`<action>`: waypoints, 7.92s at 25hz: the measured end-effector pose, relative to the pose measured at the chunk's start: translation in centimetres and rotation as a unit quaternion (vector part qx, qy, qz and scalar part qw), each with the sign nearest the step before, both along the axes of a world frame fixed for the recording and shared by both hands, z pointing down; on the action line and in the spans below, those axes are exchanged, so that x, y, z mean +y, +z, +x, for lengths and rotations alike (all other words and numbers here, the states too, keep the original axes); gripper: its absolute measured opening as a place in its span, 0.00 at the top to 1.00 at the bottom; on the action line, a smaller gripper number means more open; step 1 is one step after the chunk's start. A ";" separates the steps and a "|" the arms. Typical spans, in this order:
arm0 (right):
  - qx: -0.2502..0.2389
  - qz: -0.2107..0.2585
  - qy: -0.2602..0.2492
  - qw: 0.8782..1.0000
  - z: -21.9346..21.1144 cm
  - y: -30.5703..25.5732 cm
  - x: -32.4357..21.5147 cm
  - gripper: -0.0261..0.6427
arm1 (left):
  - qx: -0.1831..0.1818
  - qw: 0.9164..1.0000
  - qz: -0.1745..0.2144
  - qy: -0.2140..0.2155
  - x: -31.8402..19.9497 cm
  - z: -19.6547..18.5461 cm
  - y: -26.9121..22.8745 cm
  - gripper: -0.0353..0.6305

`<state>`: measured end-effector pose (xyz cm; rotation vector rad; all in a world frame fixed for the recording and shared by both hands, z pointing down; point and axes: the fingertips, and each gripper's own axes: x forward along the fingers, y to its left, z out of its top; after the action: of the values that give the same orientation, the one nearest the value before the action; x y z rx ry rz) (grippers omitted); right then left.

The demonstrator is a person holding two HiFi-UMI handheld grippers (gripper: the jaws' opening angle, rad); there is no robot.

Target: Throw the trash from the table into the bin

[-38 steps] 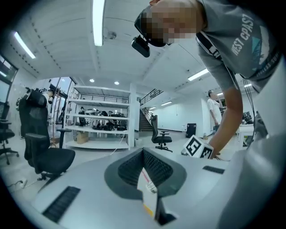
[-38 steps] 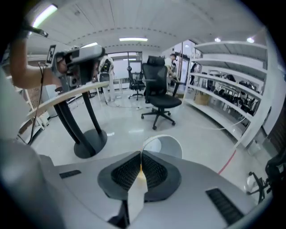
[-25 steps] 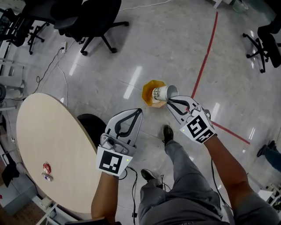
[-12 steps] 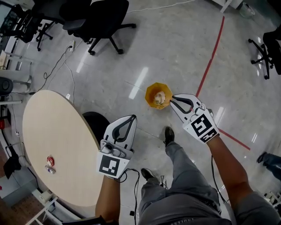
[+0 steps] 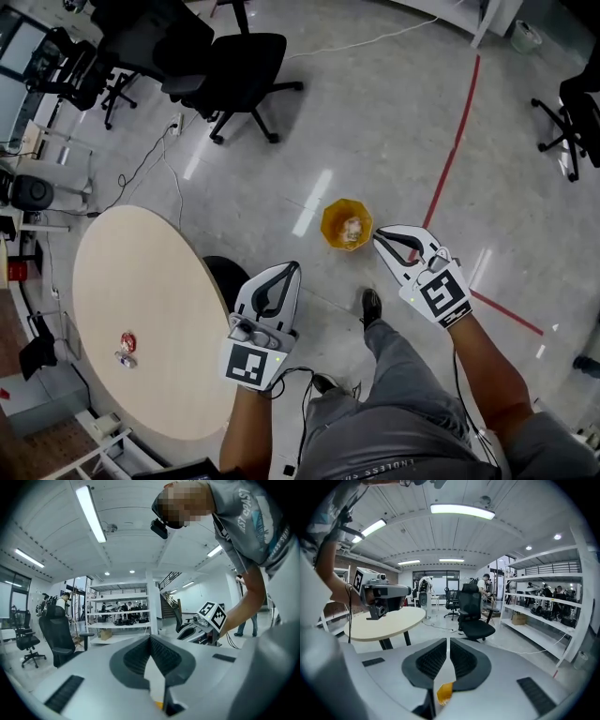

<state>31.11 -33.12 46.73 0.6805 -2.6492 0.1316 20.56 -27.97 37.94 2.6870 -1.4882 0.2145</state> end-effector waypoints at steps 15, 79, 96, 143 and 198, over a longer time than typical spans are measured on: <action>-0.058 0.136 -0.132 0.980 -13.3 -19.9 13.8 0.92 | -0.019 0.989 0.102 -0.106 16.3 -11.4 -13.9 0.90; 0.190 0.028 -0.629 0.753 -90.2 11.9 48.6 0.45 | 0.087 0.847 -0.007 -0.525 52.4 -69.6 6.6 0.90; 0.157 0.087 -0.580 0.795 -88.5 7.5 49.8 0.90 | 0.075 0.848 0.000 -0.524 55.7 -67.2 3.8 0.90; -0.032 0.192 -0.282 0.940 -39.5 -26.8 36.5 0.90 | -0.040 0.971 0.149 -0.182 35.6 -32.6 -18.9 0.90; 0.051 -0.158 -0.030 0.986 -8.6 37.5 -7.6 0.64 | 0.043 0.989 -0.134 0.052 -13.0 -1.1 38.8 0.90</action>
<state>22.54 -40.73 84.23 0.4888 -2.4698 0.4741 19.44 -40.93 76.78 2.5249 -1.1999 0.2786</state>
